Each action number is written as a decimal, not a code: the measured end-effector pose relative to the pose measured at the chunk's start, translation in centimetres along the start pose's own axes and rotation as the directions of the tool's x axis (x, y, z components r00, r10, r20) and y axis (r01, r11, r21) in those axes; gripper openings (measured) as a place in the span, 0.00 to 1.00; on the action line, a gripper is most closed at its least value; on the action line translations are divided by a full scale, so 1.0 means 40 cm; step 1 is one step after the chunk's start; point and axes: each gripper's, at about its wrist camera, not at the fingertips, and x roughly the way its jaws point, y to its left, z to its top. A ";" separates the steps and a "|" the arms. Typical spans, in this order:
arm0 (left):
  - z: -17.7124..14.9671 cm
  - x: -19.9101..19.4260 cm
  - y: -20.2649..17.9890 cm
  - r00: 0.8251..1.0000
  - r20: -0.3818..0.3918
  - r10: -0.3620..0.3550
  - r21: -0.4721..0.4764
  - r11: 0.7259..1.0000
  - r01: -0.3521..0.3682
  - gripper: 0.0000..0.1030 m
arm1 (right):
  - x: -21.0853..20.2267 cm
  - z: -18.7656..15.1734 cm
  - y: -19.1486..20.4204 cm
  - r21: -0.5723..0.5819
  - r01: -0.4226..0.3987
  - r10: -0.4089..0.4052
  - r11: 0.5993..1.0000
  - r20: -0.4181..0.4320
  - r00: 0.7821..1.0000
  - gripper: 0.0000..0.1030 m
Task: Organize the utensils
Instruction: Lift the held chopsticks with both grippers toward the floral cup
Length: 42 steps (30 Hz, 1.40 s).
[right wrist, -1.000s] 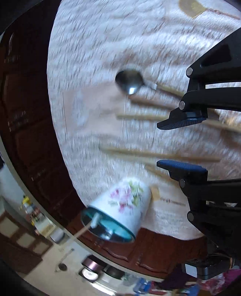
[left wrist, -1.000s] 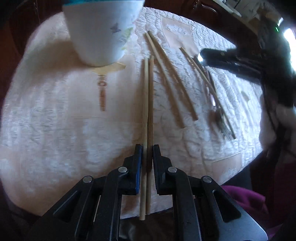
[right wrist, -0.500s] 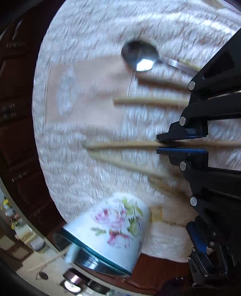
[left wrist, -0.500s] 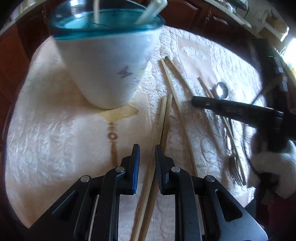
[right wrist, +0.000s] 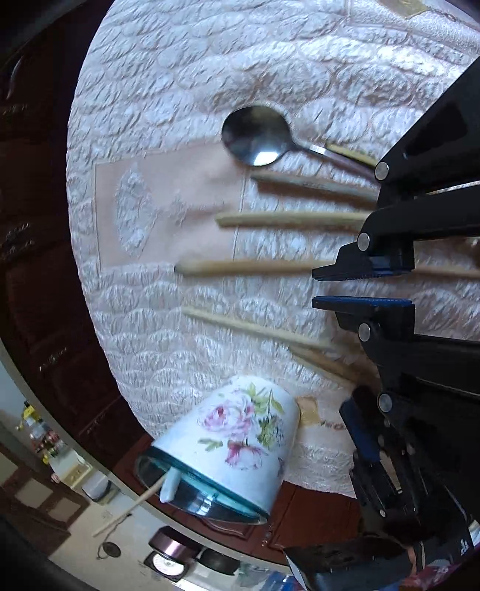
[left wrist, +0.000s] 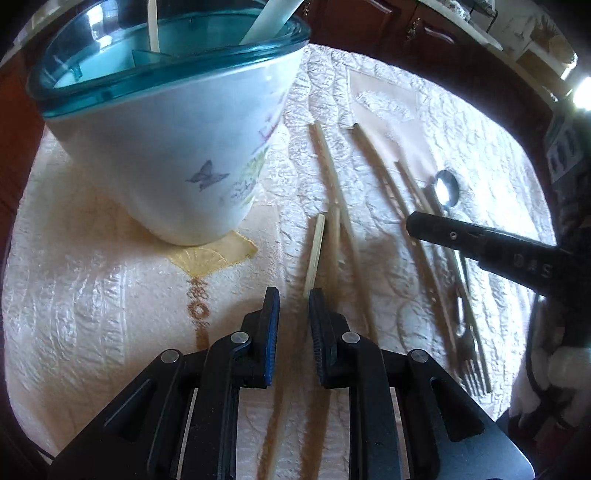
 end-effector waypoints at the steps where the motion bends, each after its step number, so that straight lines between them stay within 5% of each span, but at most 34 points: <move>1: 0.000 0.004 -0.001 1.000 -0.006 -0.002 0.001 1.000 0.002 0.15 | 0.006 0.005 0.010 -0.006 -0.004 0.004 1.000 0.001 1.000 0.07; 7: 0.000 -0.003 -0.005 0.995 0.031 0.093 0.006 0.996 -0.094 0.05 | 0.060 0.065 0.051 -0.039 -0.032 0.031 0.999 -0.018 0.999 0.07; 15: -0.021 -0.040 0.073 0.999 0.017 0.043 -0.047 0.998 -0.042 0.05 | 0.183 0.159 0.044 0.019 -0.031 0.032 0.999 -0.081 0.996 0.16; 17: -0.013 -0.052 0.067 0.999 0.032 0.021 -0.038 0.999 -0.020 0.07 | 0.195 0.174 0.047 0.010 -0.043 0.043 0.999 -0.071 0.997 0.16; 20: 0.001 -0.042 0.035 0.999 0.035 0.021 0.008 1.000 -0.021 0.23 | 0.202 0.188 0.056 -0.010 -0.024 0.023 1.000 -0.066 0.998 0.08; 26: 0.016 0.031 -0.012 1.000 -0.001 0.024 0.042 0.999 -0.024 0.22 | 0.150 0.118 0.012 0.015 -0.064 0.065 0.998 -0.075 0.995 0.07; 28: 0.015 0.029 -0.011 0.999 0.002 0.038 0.052 0.998 -0.038 0.06 | 0.126 0.075 -0.002 0.034 -0.086 0.089 0.996 -0.084 0.993 0.07; 33: -0.015 0.006 0.021 0.999 -0.043 -0.008 0.061 0.998 0.011 0.05 | 0.103 -0.021 0.005 0.031 -0.109 0.112 0.994 -0.137 0.984 0.06; 38: -0.039 -0.017 0.038 0.997 -0.075 -0.010 0.065 0.998 0.015 0.06 | 0.106 -0.024 0.034 -0.036 -0.052 0.046 0.998 -0.155 0.987 0.08; 42: -0.019 -0.029 0.044 0.999 -0.034 0.016 0.041 0.999 -0.015 0.18 | 0.126 0.007 0.074 -0.065 -0.030 0.019 0.997 -0.159 0.987 0.20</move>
